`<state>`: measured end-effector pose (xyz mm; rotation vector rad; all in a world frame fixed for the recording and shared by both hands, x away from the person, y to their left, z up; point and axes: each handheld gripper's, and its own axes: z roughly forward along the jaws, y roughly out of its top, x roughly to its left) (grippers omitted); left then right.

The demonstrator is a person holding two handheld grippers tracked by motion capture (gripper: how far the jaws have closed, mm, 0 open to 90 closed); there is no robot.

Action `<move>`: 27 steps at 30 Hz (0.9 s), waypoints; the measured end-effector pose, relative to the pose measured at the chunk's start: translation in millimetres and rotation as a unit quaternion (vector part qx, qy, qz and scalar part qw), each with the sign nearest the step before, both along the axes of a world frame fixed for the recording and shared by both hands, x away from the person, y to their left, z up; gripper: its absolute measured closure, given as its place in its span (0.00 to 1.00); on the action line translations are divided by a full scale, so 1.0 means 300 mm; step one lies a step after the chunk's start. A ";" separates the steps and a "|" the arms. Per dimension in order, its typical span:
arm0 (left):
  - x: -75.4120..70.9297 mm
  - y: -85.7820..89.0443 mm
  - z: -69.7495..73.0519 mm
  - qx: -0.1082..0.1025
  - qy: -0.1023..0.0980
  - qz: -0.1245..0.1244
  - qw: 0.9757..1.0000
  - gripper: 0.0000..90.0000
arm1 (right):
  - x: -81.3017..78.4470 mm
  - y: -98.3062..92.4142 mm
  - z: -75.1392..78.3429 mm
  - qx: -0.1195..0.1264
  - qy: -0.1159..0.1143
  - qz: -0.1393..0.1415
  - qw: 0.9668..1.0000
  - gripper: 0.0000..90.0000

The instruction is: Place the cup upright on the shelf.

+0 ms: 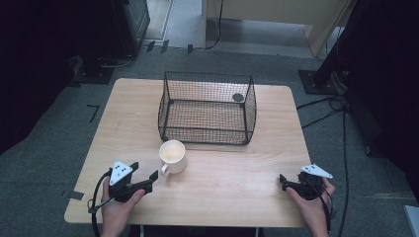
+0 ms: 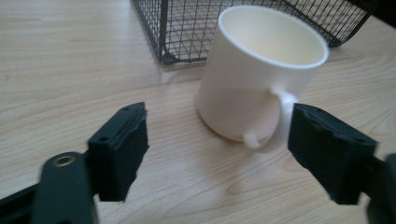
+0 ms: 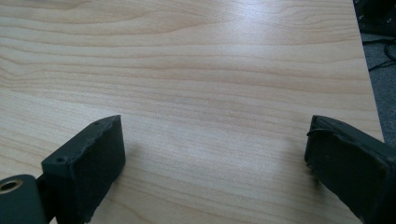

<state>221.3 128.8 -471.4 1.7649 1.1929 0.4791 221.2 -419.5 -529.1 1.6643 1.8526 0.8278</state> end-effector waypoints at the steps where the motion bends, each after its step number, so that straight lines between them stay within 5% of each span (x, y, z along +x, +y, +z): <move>1: -0.003 -0.004 0.004 -0.001 0.000 -0.003 1.000 0.27 | 0.000 0.000 0.000 0.000 0.000 0.000 1.000 0.05; 15: -0.031 -0.116 -0.010 0.020 0.000 -0.031 0.999 0.41 | 0.000 0.000 0.000 0.000 0.000 0.000 1.000 0.05; 27: -0.001 -0.155 -0.041 0.058 -0.002 -0.011 0.998 0.79 | 0.000 0.001 0.000 0.000 0.000 -0.001 1.000 0.05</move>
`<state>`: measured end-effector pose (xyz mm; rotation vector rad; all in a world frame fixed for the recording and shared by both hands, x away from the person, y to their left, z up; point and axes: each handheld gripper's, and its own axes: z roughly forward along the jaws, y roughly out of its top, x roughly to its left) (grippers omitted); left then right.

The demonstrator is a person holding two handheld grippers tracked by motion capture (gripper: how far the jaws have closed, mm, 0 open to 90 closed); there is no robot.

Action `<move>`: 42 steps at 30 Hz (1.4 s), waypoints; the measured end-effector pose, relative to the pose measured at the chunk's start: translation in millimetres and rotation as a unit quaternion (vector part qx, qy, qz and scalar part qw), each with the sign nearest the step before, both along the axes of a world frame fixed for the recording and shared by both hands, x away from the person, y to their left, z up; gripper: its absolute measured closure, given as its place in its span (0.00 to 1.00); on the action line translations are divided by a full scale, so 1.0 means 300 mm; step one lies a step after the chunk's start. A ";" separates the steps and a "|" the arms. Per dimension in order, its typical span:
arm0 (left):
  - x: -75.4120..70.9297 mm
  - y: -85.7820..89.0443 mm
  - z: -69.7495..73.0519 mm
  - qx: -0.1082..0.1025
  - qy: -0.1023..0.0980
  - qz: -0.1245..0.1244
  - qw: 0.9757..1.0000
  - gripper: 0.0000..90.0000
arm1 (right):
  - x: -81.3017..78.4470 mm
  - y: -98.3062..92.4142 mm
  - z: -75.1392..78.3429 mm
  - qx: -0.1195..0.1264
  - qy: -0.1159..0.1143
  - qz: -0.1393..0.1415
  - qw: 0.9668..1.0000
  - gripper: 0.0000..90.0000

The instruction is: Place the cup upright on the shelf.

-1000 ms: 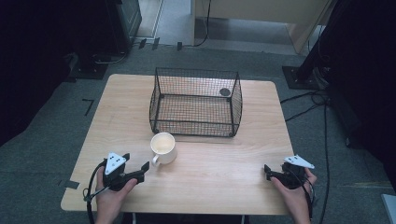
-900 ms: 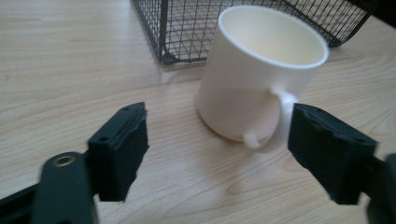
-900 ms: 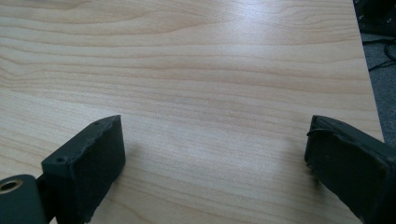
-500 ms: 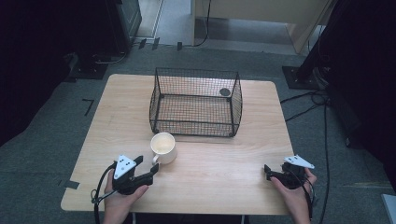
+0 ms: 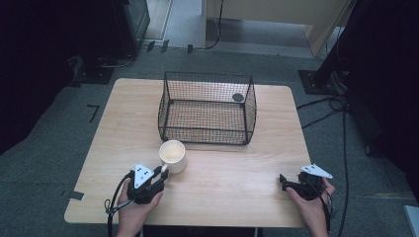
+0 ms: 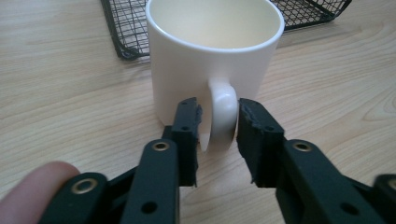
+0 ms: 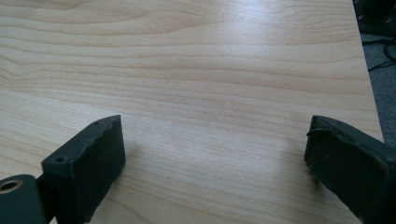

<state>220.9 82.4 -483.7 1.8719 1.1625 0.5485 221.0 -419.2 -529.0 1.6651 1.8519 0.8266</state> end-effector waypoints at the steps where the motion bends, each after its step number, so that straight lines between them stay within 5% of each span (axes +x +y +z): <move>1: 0.005 -0.002 -0.002 0.004 0.001 0.003 1.000 0.81 | 0.000 0.000 0.000 0.000 0.000 0.000 1.000 0.05; 11: 0.031 -0.023 -0.007 0.024 -0.004 -0.002 1.000 0.90 | -0.002 0.004 0.001 0.000 -0.001 -0.002 1.000 0.07; 18: 0.042 -0.027 0.008 0.012 -0.020 -0.003 1.000 0.90 | -0.002 0.004 0.000 -0.001 -0.001 -0.002 1.000 0.07; 30: 0.039 -0.029 0.091 -0.006 -0.063 -0.021 0.998 0.91 | -0.002 0.004 0.000 -0.001 -0.002 -0.002 1.000 0.07; 42: 0.034 -0.052 0.170 -0.018 -0.083 -0.043 0.995 0.91 | -0.002 0.004 0.000 -0.001 -0.001 -0.002 1.000 0.07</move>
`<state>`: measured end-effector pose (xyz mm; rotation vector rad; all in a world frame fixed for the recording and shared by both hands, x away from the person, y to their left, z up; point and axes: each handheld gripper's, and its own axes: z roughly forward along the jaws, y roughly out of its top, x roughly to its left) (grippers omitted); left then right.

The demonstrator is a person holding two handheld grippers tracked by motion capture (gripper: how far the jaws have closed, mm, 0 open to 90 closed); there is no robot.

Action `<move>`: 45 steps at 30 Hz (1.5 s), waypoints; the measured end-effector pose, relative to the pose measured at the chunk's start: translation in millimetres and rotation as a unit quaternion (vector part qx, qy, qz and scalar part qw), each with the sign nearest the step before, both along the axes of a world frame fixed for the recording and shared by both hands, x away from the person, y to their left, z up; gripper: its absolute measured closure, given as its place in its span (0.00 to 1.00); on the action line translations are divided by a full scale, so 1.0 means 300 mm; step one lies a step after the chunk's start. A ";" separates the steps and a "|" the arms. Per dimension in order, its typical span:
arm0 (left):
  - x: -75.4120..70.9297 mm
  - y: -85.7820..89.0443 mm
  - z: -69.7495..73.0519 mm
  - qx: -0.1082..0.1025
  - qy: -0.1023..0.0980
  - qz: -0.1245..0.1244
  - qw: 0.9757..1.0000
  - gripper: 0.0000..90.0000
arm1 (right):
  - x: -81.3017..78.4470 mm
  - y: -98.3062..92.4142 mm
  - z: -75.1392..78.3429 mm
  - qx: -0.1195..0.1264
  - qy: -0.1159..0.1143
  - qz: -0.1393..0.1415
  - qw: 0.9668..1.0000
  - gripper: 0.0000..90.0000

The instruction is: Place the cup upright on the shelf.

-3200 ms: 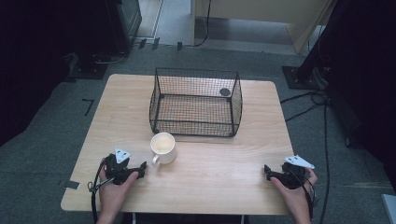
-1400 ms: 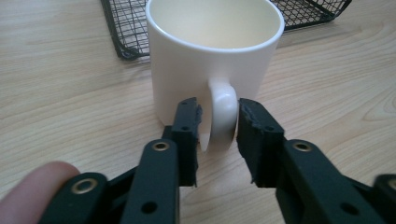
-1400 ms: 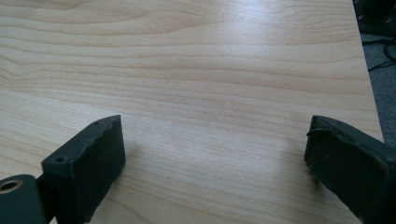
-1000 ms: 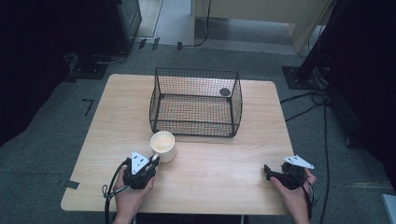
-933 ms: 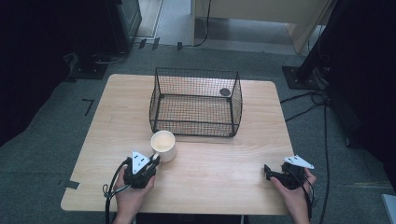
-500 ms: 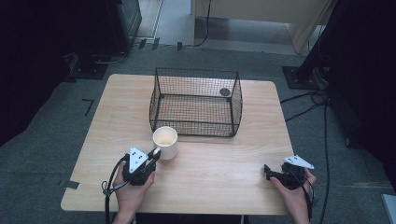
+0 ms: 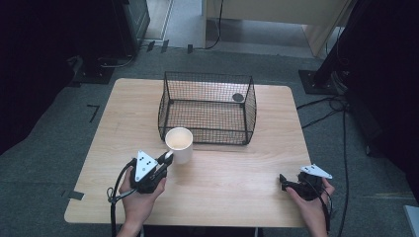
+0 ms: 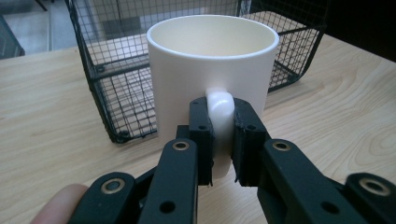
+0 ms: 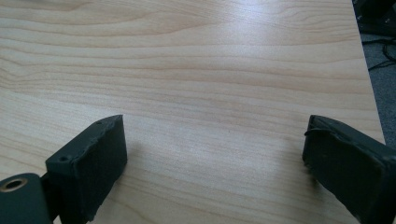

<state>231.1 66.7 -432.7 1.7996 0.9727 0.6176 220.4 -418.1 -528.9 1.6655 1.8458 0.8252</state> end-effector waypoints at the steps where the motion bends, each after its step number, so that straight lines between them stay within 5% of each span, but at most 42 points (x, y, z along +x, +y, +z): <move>1: 0.005 -0.004 0.012 -0.003 -0.001 -0.003 1.000 0.91 | 0.000 0.000 0.000 0.000 0.000 0.000 1.000 0.07; 26: 0.117 -0.093 0.160 -0.006 -0.029 -0.034 0.999 0.91 | 0.000 0.000 0.000 0.000 0.000 0.000 1.000 0.07; 45: 0.249 -0.141 0.159 -0.004 -0.030 -0.015 0.999 0.91 | 0.000 0.000 0.000 0.001 -0.001 0.000 1.000 0.07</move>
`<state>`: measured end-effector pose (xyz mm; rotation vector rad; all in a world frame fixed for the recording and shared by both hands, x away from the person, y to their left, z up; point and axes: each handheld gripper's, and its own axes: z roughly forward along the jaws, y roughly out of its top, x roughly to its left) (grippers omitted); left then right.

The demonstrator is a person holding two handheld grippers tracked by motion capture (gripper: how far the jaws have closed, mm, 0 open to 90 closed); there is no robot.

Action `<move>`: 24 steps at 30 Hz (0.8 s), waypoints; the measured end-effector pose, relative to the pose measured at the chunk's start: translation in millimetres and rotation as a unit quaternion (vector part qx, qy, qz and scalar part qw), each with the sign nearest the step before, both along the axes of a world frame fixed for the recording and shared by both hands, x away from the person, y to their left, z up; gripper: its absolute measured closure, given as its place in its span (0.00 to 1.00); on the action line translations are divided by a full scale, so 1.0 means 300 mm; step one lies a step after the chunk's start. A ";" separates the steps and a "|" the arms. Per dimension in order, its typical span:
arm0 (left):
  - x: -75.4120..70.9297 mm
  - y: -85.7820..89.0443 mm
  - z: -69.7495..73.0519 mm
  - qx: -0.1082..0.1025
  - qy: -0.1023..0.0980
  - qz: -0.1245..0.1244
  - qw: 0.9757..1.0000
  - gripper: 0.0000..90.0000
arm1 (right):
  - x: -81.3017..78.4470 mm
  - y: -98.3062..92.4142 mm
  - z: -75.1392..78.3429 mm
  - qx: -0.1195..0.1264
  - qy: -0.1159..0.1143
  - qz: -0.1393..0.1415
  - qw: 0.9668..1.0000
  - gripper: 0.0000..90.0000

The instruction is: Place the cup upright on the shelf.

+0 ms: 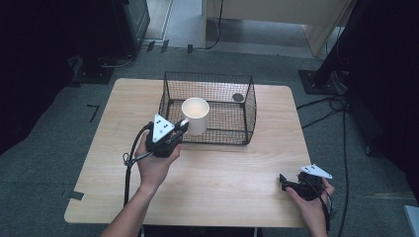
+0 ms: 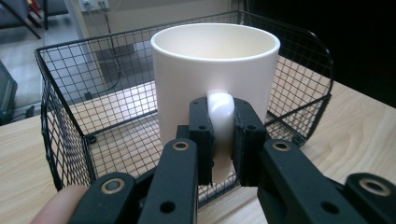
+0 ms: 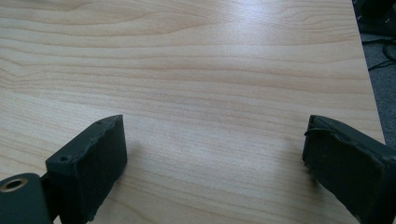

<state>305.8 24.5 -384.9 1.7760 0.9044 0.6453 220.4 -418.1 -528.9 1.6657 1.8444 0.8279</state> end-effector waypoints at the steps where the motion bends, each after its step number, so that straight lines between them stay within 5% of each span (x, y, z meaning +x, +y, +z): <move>1: 0.009 -0.002 0.000 0.000 0.000 0.000 1.000 0.91 | 0.000 0.000 0.000 0.000 0.000 0.000 1.000 0.07; 24: 0.172 -0.075 -0.046 -0.001 0.004 0.030 1.000 0.91 | 0.000 0.000 0.000 0.000 0.000 0.000 1.000 0.07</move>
